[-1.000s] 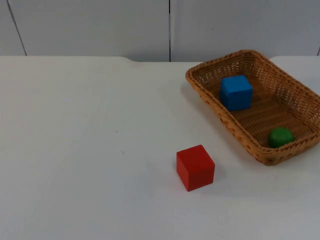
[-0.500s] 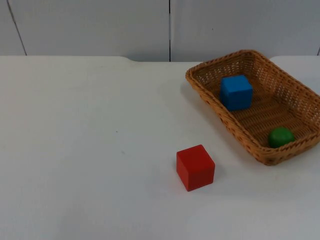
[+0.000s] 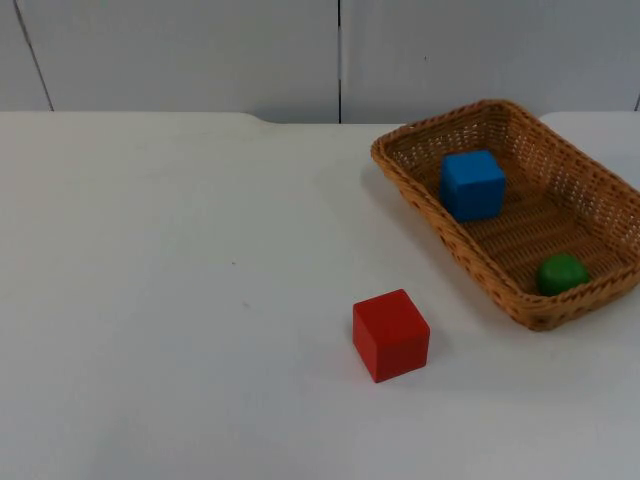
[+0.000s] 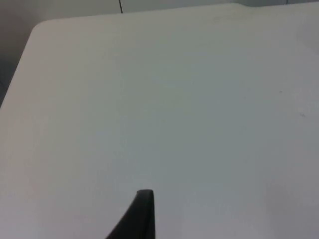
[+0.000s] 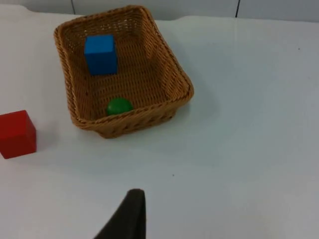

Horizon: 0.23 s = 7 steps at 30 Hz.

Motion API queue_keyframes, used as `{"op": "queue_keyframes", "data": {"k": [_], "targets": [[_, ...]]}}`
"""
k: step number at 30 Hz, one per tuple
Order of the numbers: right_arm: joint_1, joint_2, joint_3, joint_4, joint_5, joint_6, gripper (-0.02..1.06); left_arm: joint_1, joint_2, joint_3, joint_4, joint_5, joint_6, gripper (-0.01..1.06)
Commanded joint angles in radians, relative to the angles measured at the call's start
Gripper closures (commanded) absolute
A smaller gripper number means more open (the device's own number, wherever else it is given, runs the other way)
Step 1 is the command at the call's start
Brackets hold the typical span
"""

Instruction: Place all geometric objects except the red cube into the basket.

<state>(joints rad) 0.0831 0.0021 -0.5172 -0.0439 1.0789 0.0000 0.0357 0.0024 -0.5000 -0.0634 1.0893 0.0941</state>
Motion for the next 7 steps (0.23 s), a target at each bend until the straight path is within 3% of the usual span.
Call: {"op": "queue_keyframes", "data": {"k": [1, 7], "targets": [[-0.001, -0.002, 0.002, -0.004, -0.001, 0.008, 0.02, -0.006, -0.002, 0.004, -0.003, -0.014, -0.012, 0.00], [-0.001, -0.002, 0.002, 0.015, -0.001, 0.023, 0.02, -0.006, -0.002, 0.004, -0.003, -0.014, -0.012, 0.00]]}}
